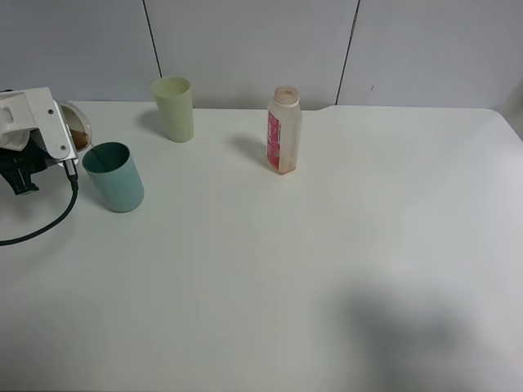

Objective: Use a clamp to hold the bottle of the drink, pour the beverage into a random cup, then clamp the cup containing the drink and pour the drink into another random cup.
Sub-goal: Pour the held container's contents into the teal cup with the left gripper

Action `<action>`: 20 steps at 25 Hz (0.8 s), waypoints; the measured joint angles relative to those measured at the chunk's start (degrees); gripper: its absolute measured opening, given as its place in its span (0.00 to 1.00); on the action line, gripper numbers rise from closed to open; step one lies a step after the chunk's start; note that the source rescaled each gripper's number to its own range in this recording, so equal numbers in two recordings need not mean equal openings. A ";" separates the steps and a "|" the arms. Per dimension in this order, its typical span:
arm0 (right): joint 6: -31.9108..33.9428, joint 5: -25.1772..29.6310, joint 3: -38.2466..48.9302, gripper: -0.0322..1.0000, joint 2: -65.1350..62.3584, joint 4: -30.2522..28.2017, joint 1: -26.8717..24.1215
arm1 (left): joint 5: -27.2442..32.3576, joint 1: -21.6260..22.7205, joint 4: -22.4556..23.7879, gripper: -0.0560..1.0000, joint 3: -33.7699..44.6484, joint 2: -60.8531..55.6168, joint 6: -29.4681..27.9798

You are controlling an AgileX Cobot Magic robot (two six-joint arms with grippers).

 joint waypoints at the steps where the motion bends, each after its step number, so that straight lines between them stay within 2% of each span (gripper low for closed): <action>1: 0.00 0.00 0.00 1.00 0.00 0.00 0.00 | 0.05 0.00 0.16 0.06 0.00 0.00 0.00; 20: 0.00 0.00 0.00 1.00 0.00 0.00 0.00 | 0.33 0.00 4.43 0.06 0.00 0.00 0.04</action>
